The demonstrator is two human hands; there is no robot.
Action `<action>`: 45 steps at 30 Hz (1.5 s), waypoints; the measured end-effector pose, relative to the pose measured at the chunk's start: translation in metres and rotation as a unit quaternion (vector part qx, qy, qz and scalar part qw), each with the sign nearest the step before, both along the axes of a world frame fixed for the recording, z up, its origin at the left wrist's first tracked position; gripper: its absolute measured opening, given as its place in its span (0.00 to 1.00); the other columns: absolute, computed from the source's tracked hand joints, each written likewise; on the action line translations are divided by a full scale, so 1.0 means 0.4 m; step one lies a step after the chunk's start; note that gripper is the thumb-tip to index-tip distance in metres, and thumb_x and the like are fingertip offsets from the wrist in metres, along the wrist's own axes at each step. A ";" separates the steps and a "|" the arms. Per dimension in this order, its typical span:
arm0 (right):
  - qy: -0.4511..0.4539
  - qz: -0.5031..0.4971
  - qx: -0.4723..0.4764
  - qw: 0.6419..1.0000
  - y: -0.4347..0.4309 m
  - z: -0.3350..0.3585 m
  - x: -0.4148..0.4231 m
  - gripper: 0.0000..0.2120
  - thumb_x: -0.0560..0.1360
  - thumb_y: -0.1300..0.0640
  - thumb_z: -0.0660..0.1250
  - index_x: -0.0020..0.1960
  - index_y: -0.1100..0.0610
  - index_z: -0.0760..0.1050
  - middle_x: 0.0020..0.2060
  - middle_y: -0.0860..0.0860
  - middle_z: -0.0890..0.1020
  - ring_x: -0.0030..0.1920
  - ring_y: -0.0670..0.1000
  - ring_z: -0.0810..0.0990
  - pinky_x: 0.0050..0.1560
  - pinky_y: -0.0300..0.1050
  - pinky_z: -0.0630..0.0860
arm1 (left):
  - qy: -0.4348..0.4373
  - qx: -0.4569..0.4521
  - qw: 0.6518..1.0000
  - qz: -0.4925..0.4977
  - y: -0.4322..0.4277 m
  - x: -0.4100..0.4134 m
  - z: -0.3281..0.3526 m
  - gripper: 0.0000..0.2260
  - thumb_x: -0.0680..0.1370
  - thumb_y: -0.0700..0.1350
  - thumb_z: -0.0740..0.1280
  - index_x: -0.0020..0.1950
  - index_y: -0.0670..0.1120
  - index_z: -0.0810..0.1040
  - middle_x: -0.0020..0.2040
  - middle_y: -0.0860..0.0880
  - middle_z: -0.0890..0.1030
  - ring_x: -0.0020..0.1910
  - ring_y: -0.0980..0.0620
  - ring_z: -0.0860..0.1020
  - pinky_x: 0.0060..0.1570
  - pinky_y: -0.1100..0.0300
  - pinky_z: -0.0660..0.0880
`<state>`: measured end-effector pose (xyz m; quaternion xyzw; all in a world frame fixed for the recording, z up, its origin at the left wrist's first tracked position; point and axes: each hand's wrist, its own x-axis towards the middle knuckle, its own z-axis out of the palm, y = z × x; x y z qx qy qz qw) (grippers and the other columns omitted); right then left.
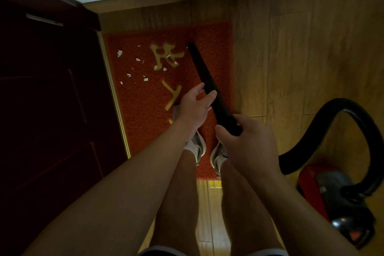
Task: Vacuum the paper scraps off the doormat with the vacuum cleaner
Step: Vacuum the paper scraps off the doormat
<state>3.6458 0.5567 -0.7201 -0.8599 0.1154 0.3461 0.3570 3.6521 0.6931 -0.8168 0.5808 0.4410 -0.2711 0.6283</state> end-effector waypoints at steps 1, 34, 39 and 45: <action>0.000 0.001 0.000 1.000 0.001 0.002 -0.003 0.12 0.75 0.50 0.71 0.49 0.59 0.81 0.34 0.54 0.83 0.33 0.53 0.81 0.33 0.57 0.80 | 0.002 0.002 1.000 0.001 0.001 -0.004 0.000 0.25 0.82 0.44 0.68 0.79 0.44 0.66 0.74 0.48 0.73 0.69 0.49 0.76 0.62 0.59 0.76; 0.006 0.073 -0.033 0.997 0.111 0.026 -0.082 0.13 0.75 0.48 0.69 0.47 0.58 0.80 0.31 0.53 0.81 0.28 0.53 0.79 0.27 0.57 0.77 | 0.023 -0.002 0.999 0.039 0.111 -0.118 0.027 0.26 0.82 0.41 0.68 0.79 0.40 0.64 0.76 0.42 0.70 0.71 0.45 0.75 0.54 0.65 0.77; 0.008 0.077 -0.031 0.997 0.139 0.022 -0.073 0.11 0.75 0.48 0.69 0.45 0.56 0.81 0.28 0.52 0.79 0.27 0.54 0.77 0.26 0.52 0.73 | 0.015 0.004 0.999 0.040 0.141 -0.108 0.014 0.25 0.82 0.41 0.68 0.78 0.40 0.66 0.71 0.43 0.73 0.67 0.46 0.77 0.54 0.64 0.78; -0.006 0.065 -0.026 0.998 0.169 0.016 -0.076 0.11 0.75 0.49 0.71 0.48 0.58 0.81 0.29 0.52 0.80 0.27 0.55 0.78 0.26 0.56 0.76 | 0.011 0.001 0.999 0.041 0.173 -0.110 0.005 0.26 0.82 0.42 0.69 0.78 0.41 0.67 0.71 0.43 0.74 0.66 0.47 0.78 0.64 0.55 0.78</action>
